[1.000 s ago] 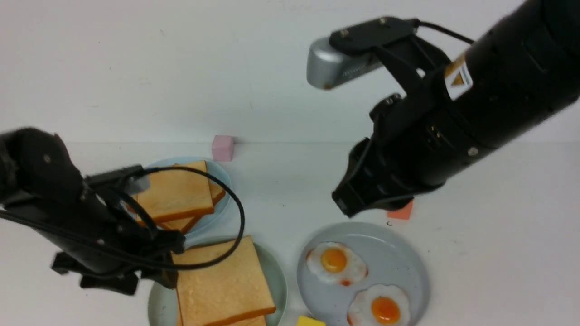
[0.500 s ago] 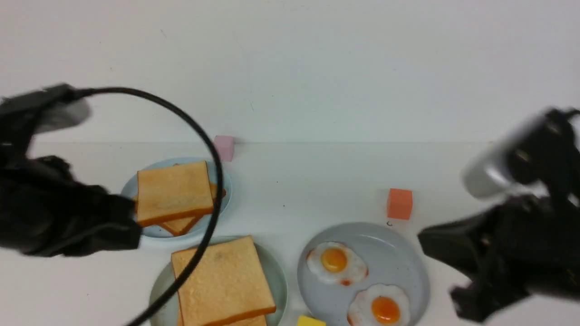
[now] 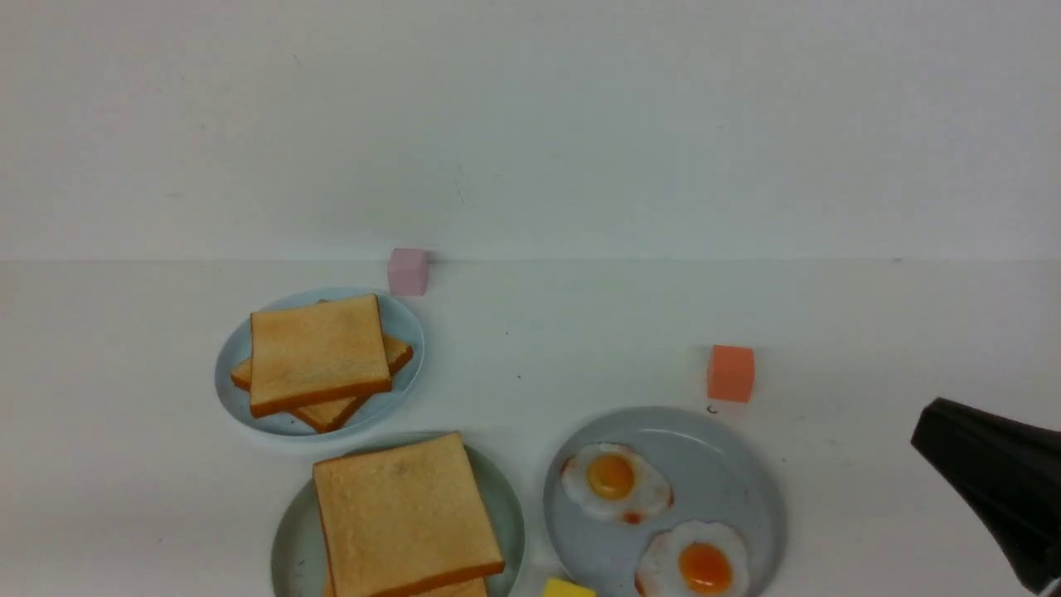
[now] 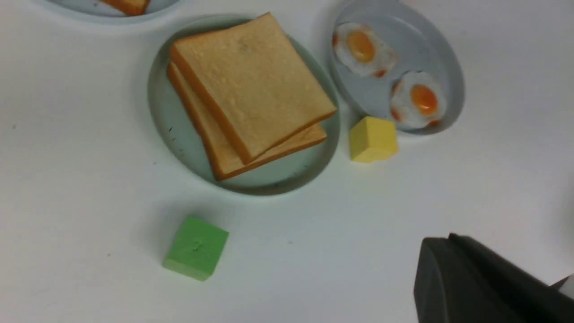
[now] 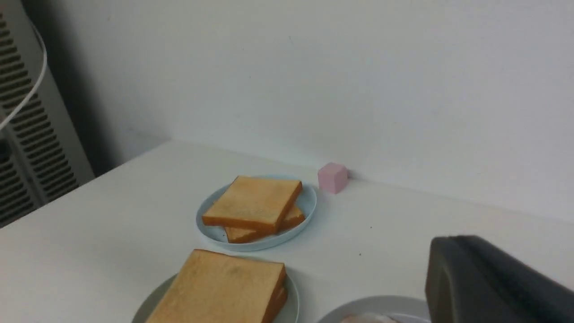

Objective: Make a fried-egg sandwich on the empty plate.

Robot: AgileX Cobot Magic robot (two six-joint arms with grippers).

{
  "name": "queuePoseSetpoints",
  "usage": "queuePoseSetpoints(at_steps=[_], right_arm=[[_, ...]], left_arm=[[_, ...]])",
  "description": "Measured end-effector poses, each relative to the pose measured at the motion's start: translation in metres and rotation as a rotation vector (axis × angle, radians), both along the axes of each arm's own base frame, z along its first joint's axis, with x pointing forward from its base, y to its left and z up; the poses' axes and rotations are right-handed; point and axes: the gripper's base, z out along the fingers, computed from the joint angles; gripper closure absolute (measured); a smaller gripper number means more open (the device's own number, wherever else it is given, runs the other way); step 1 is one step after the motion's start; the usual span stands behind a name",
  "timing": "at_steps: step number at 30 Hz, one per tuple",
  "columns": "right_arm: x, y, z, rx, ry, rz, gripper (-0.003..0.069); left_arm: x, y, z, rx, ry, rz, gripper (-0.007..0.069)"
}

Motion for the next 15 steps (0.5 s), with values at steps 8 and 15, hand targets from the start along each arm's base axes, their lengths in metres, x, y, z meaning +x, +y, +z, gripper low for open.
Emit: queuePoseSetpoints(at_steps=[8,15], right_arm=[[-0.002,0.000,-0.009,-0.024,0.031,0.007,0.0653],[-0.002,0.000,-0.009,-0.029,0.036,0.009,0.0651]], left_arm=[[-0.012,0.002,0.002,-0.012,-0.049,-0.004,0.0638],[-0.012,0.003,0.002,0.011,-0.078,-0.002,0.0638]])
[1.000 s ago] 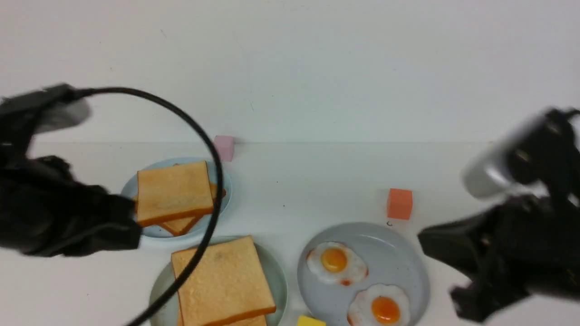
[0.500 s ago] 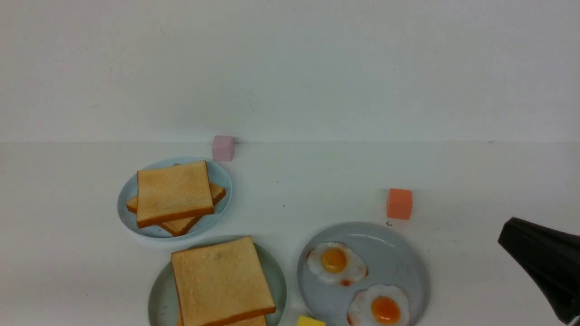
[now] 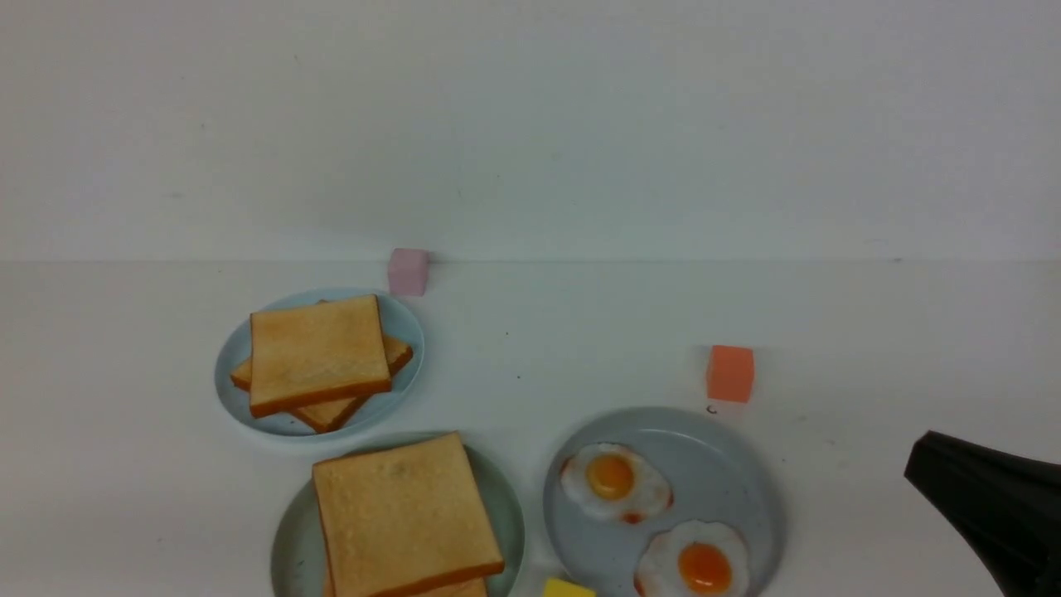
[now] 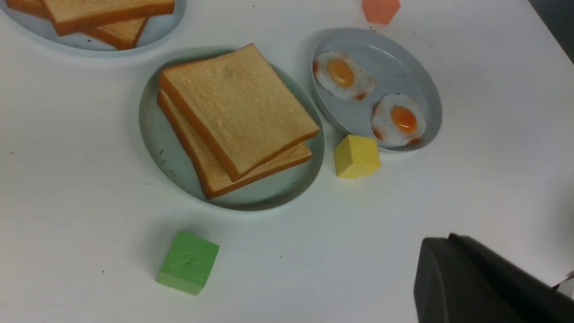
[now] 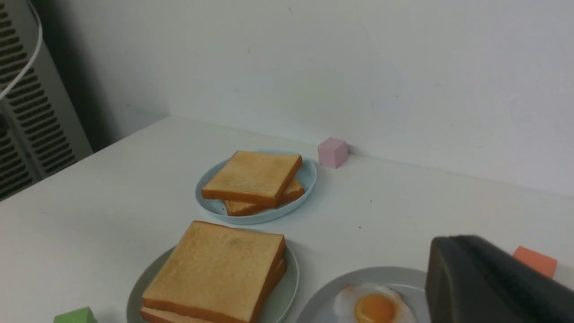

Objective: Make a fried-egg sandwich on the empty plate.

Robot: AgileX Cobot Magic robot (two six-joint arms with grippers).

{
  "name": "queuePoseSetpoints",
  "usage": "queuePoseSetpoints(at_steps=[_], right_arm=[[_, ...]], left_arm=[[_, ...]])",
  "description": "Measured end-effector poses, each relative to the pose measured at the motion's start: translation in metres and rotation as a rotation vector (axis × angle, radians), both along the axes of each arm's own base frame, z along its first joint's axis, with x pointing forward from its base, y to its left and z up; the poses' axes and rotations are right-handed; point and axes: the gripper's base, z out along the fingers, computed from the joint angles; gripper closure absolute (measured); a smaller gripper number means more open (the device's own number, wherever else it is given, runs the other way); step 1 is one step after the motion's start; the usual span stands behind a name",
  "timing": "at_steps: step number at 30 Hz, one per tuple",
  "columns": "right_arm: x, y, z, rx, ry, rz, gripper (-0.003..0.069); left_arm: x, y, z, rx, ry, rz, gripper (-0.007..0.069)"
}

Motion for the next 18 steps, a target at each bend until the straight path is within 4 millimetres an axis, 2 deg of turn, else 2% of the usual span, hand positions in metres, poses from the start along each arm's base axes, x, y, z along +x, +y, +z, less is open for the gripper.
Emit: queuePoseSetpoints(at_steps=[1,5,8,12,14,16,17,18], right_arm=[[0.000,0.000,0.000,-0.001,0.001,0.000,0.0651],[0.000,0.000,-0.001,-0.004,0.006,0.002,0.0650],[0.000,0.000,-0.001,-0.004,0.006,0.002,0.0648],[0.000,0.000,-0.001,-0.005,0.007,0.002,0.0644],[0.000,0.000,-0.001,-0.005,0.008,0.003,0.0643],[0.000,0.000,-0.001,-0.006,0.009,0.003,0.0641],[0.000,0.000,-0.001,-0.006,0.009,0.003,0.0638],[0.000,0.000,-0.001,-0.006,0.009,0.003,0.0637]], left_arm=[[0.000,0.000,0.000,0.004,-0.003,0.003,0.0638],[-0.003,0.020,-0.005,0.141,-0.221,0.180,0.0638],[0.000,0.030,-0.020,0.153,-0.296,0.309,0.0638],[0.005,0.038,-0.064,0.114,-0.352,0.443,0.0638],[0.007,0.038,-0.086,0.112,-0.350,0.448,0.0638],[0.013,0.038,-0.113,0.127,-0.315,0.440,0.0638],[0.016,0.037,-0.134,0.140,-0.274,0.434,0.0638],[0.017,0.037,-0.144,0.146,-0.251,0.431,0.0638]])
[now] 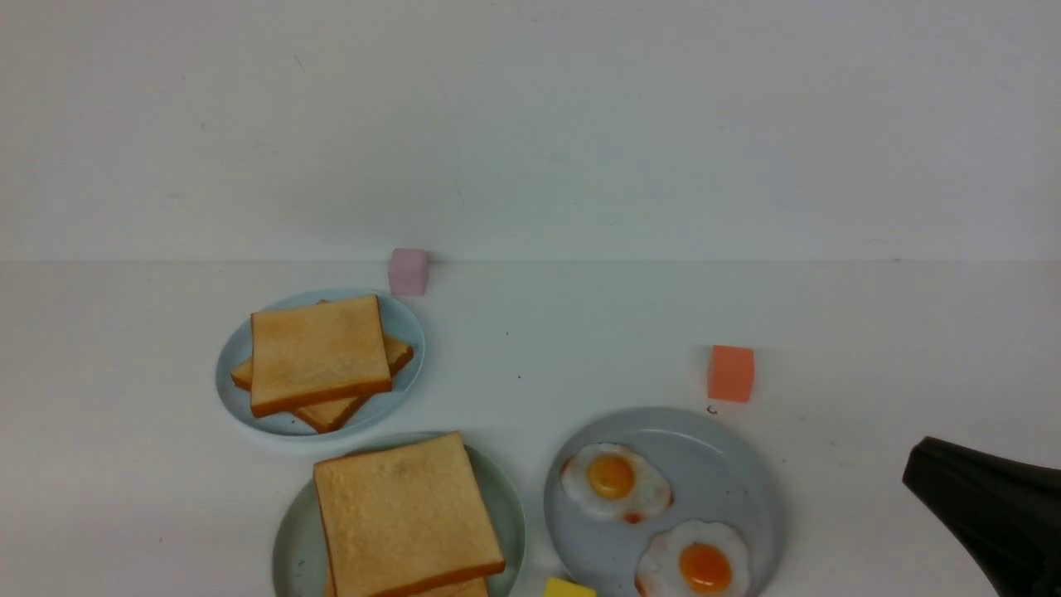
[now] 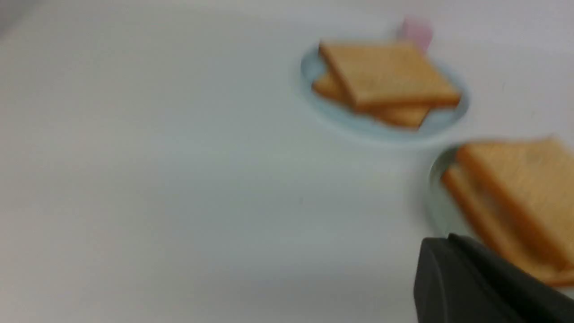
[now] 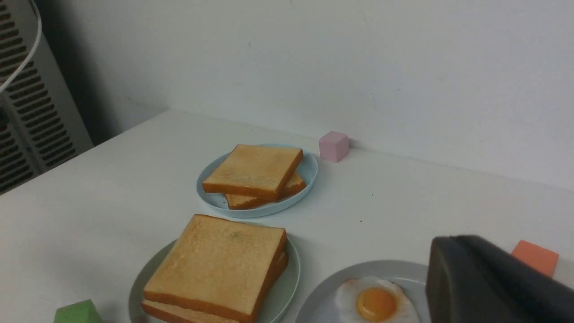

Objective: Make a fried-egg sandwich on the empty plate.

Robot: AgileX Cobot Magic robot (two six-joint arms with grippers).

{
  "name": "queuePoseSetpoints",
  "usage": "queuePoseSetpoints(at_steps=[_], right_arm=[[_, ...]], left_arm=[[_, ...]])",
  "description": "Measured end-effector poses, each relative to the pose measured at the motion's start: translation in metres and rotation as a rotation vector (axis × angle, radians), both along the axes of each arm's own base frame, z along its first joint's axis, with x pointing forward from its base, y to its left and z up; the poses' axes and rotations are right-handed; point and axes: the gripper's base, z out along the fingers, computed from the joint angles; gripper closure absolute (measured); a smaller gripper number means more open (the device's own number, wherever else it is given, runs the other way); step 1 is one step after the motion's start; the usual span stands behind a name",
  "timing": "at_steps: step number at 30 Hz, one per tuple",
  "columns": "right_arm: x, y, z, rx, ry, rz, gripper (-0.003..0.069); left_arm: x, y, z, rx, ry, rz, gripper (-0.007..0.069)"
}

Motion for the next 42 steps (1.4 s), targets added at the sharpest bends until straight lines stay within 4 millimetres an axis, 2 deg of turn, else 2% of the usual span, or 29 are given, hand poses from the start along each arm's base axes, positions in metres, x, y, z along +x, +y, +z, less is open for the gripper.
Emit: queuePoseSetpoints(at_steps=[2,32,37,42], right_arm=[[0.000,0.000,0.000,0.000,0.001,0.000,0.0636],[-0.003,-0.002,-0.004,-0.002,0.001,0.001,0.0593],[-0.015,-0.020,-0.004,-0.009,-0.079,-0.072,0.0581],[-0.030,-0.041,-0.022,-0.061,0.019,-0.209,0.0562]], left_arm=[[0.001,0.000,-0.013,-0.004,0.035,-0.001,0.0638],[0.002,-0.002,-0.012,-0.024,0.002,-0.006,0.0634],[0.002,-0.001,-0.012,-0.024,0.002,-0.005,0.0629],[0.002,-0.001,-0.012,-0.024,0.002,-0.005,0.0627]])
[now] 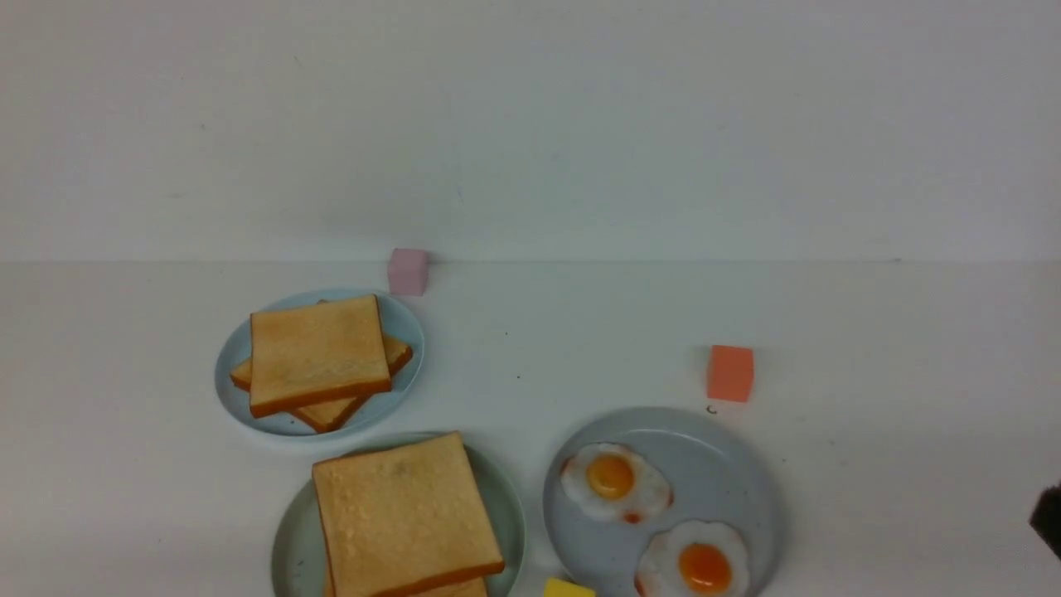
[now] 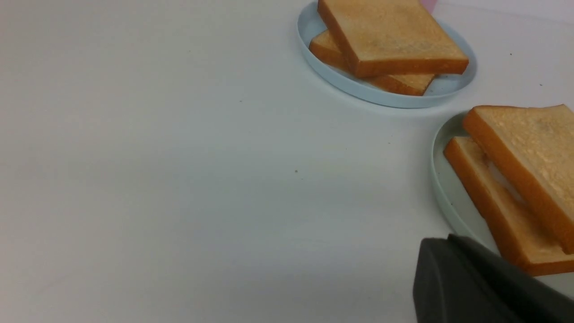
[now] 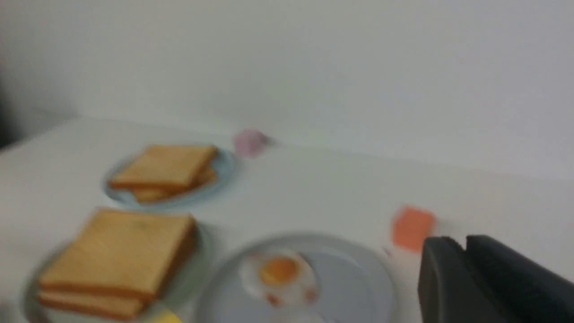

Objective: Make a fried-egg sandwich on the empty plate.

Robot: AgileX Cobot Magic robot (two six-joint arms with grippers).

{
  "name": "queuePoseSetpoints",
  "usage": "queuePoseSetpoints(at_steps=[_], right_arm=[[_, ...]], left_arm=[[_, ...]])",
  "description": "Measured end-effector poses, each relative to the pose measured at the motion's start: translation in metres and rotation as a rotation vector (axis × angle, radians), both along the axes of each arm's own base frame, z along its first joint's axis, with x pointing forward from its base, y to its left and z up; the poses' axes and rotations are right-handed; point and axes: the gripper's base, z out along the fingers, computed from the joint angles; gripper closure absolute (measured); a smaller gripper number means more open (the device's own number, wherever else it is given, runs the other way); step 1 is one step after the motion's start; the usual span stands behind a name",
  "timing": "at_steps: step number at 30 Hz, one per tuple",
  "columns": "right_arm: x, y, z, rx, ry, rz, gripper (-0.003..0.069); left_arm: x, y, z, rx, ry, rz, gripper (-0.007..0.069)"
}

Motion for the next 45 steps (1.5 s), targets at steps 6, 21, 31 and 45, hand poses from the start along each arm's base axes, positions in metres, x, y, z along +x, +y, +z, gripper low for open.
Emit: queuePoseSetpoints(at_steps=[6,21,31,45], right_arm=[[-0.018,-0.015,-0.047,-0.015,0.155,-0.161,0.0555],[-0.019,-0.019,-0.073,0.061,0.208,-0.243,0.0542],[-0.018,-0.019,-0.073,0.062,0.207,-0.243,0.0531],[-0.018,-0.019,-0.073,0.062,0.207,-0.243,0.0515]], left_arm=[[0.000,0.000,0.000,-0.001,0.000,0.000,0.0624],[0.000,0.000,0.000,-0.002,-0.004,0.000,0.0612],[0.000,0.000,0.000,-0.002,-0.004,0.000,0.0603],[0.000,0.000,0.000,-0.002,-0.004,0.000,0.0591]])
